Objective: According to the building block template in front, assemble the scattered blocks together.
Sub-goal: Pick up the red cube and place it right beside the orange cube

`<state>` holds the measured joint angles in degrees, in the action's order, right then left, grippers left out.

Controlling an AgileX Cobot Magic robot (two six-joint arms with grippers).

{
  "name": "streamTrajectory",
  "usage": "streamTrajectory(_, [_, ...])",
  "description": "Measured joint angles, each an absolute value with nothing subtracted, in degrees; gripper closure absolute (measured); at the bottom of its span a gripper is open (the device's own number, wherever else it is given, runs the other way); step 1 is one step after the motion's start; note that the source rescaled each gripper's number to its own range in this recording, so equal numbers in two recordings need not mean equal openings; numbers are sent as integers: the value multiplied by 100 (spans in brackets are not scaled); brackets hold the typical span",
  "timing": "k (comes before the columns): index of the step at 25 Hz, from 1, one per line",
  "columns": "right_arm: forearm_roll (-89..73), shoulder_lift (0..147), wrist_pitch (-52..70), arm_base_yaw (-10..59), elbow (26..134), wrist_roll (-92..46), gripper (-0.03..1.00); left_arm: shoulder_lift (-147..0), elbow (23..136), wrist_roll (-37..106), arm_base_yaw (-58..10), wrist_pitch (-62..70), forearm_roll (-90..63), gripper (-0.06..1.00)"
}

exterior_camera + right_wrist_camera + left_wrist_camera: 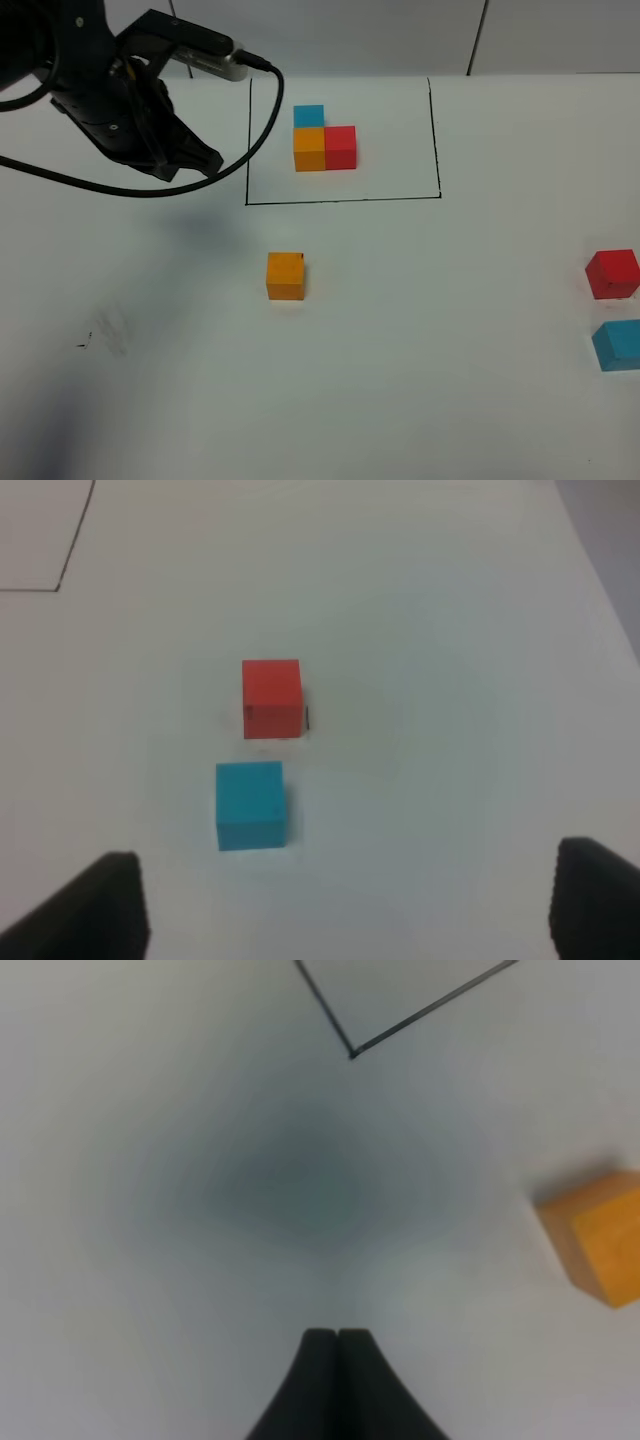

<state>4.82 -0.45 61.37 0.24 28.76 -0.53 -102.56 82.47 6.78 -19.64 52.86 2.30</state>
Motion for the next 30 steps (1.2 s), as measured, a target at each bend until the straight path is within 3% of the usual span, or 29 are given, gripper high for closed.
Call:
streamTrajectory(9, [482, -45, 6137, 24, 2876, -53, 16, -9765, 8247, 552, -1387, 5966, 594, 94])
streamTrajectory(17, [482, -45, 6137, 24, 2876, -53, 16, -9593, 8247, 419, -1335, 6774, 650, 94])
streamTrajectory(30, [482, -45, 6137, 24, 2876, -53, 16, -9593, 8247, 390, -1335, 6826, 640, 94])
